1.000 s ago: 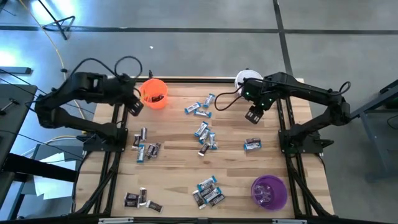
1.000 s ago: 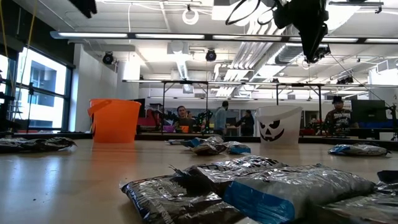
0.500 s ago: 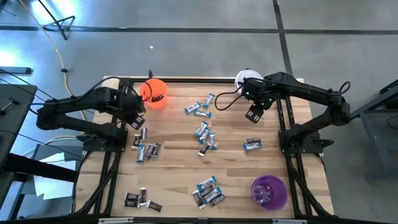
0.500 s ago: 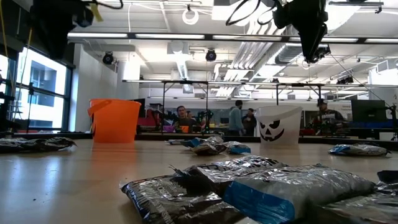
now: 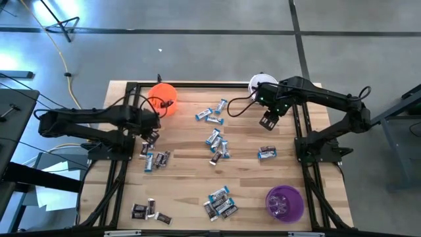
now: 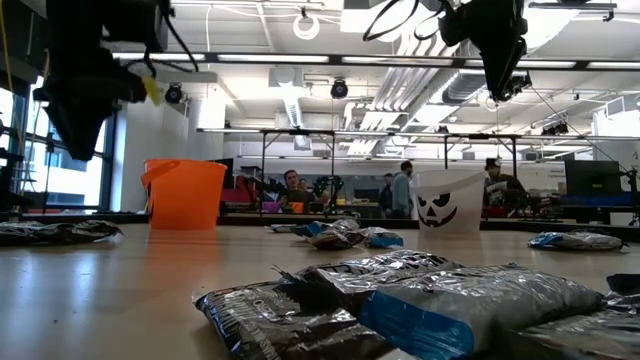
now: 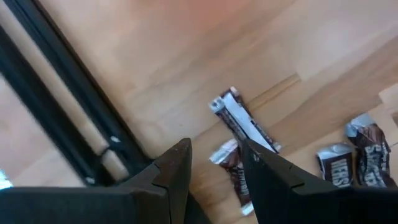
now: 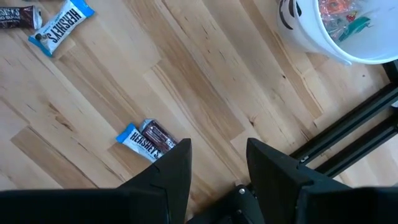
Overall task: Sort candy
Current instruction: Put the brown chocolate into the orange bucket
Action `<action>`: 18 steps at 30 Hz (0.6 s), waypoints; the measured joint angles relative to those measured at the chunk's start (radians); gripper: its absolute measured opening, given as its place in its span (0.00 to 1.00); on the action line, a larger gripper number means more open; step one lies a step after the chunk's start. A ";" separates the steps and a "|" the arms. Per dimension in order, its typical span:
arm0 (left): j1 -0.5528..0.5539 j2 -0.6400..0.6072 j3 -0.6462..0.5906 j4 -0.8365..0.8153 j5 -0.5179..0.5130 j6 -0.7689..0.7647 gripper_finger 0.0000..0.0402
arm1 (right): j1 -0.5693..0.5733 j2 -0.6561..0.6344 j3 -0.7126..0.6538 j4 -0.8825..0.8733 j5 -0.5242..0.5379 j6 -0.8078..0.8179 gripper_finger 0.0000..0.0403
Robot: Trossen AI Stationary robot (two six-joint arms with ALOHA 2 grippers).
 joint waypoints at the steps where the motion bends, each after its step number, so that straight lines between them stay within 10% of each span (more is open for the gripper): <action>1: 0.000 0.000 -0.018 0.016 0.014 -0.018 0.32 | 0.000 0.000 0.000 0.000 0.000 -0.001 0.37; 18: 0.000 0.000 -0.152 0.228 0.096 -0.221 0.32 | 0.000 0.000 0.000 -0.003 -0.010 -0.053 0.37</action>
